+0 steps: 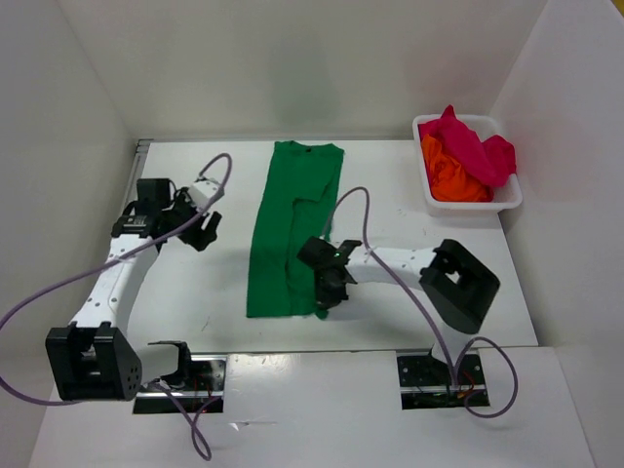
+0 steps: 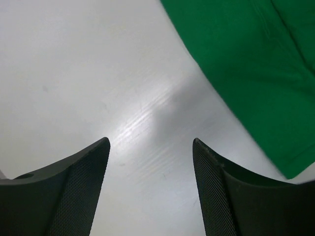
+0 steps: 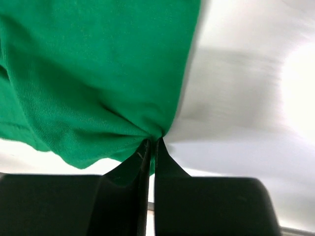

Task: Fold and stack the t-shirts
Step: Rotate the tshirt 90 degrees

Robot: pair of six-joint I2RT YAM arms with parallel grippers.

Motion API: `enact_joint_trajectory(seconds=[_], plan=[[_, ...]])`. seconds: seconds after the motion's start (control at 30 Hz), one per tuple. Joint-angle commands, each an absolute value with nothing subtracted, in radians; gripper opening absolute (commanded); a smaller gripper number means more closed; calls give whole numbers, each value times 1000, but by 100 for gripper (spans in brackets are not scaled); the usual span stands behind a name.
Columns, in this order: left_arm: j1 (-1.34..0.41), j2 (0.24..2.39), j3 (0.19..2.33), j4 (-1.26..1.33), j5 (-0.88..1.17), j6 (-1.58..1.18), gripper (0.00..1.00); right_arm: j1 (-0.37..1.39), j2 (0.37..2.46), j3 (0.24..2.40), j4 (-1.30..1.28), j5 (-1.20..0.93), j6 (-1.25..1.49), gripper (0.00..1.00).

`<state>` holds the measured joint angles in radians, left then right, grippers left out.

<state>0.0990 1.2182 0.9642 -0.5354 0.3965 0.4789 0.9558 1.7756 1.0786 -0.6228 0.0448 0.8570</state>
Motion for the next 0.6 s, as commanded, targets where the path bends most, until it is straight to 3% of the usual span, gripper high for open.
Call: enact_joint_trajectory(seconds=[0.0, 0.03, 0.2, 0.23, 0.33, 0.57], plan=[[-33, 1172, 1060, -610, 324, 658, 75, 931, 1666, 924, -696, 84, 857, 3], [-125, 1172, 1060, -648, 299, 685, 75, 922, 1643, 905, -696, 84, 857, 11], [-443, 1157, 997, -689, 65, 877, 75, 922, 1520, 859, -719, 0, 857, 33], [-541, 1134, 950, -689, 36, 900, 75, 931, 1502, 850, -730, -11, 867, 42], [-655, 1120, 901, -680, -17, 959, 75, 940, 1401, 830, -739, -58, 877, 51], [-851, 1068, 733, -571, -38, 1218, 77, 882, 1315, 868, -712, -71, 888, 54]])
